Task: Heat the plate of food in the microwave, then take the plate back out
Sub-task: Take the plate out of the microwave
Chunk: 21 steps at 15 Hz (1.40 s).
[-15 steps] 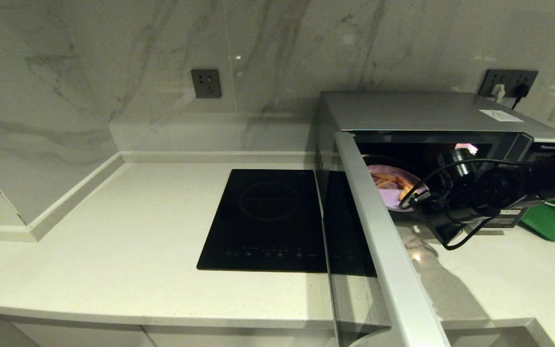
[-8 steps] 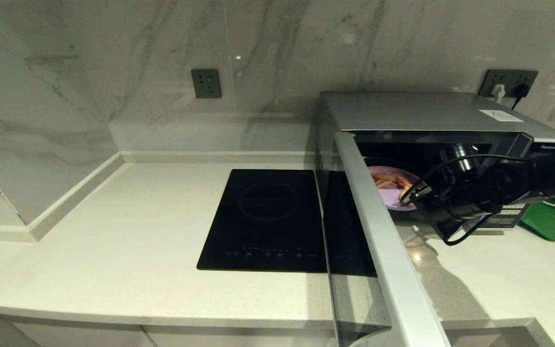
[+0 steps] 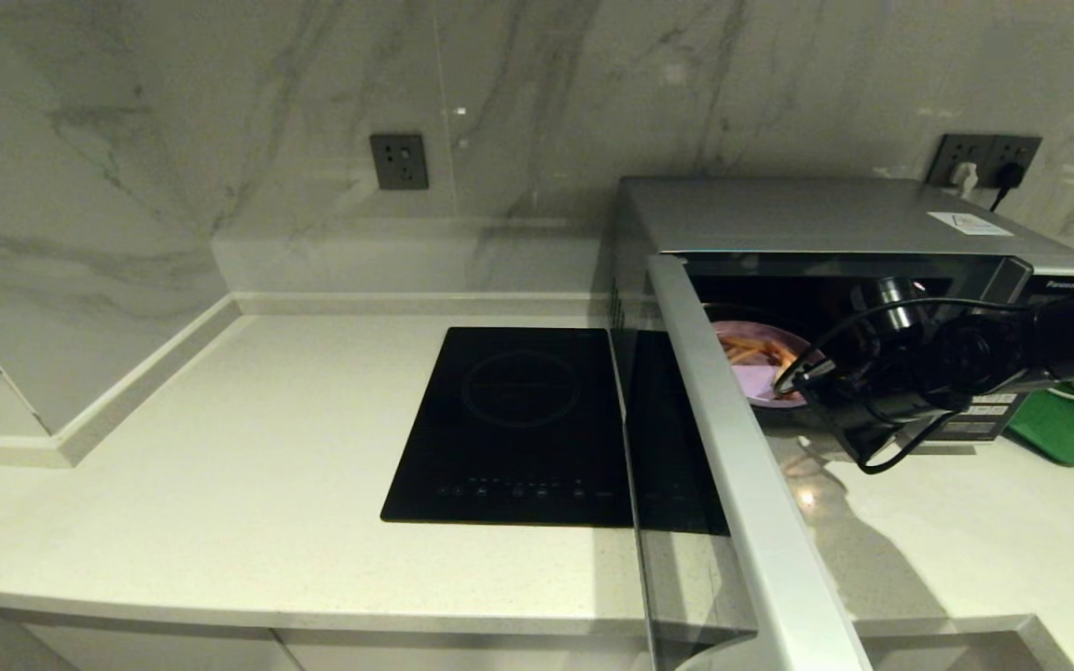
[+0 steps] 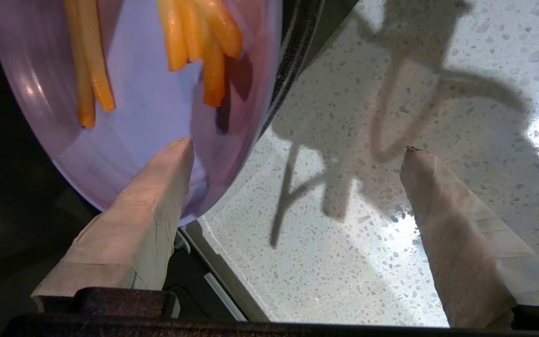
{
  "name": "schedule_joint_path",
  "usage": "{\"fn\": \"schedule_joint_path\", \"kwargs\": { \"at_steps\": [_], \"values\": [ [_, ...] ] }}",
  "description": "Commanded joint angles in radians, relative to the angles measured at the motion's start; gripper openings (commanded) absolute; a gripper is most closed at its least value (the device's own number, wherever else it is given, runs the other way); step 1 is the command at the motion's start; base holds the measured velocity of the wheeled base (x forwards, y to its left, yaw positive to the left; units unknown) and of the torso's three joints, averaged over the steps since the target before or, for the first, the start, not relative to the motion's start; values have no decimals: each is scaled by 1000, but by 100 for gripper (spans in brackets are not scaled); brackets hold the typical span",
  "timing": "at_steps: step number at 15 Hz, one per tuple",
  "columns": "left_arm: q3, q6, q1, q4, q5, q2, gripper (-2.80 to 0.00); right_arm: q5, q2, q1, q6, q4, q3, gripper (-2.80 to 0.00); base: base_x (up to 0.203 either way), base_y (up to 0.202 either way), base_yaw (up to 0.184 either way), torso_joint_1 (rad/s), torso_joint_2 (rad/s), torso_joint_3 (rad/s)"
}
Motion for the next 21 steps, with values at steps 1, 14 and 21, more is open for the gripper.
{"fn": "schedule_joint_path", "kwargs": {
  "at_steps": [1, 14, 21],
  "values": [
    [0, 0, 0, 0, 0, 0, -280, 0, 3, 1, 5, 1, 0, 0, 0, 0, 0, 0, 0, 0],
    [0, 0, 0, 0, 0, 0, -280, -5, 2, 0, 3, 1, -7, -280, 0, 0, 0, 0, 0, 0],
    [0, 0, 0, 0, 0, 0, -280, -11, -4, 0, 4, 13, -73, -280, 0, 0, 0, 0, 0, 0]
  ]
}}
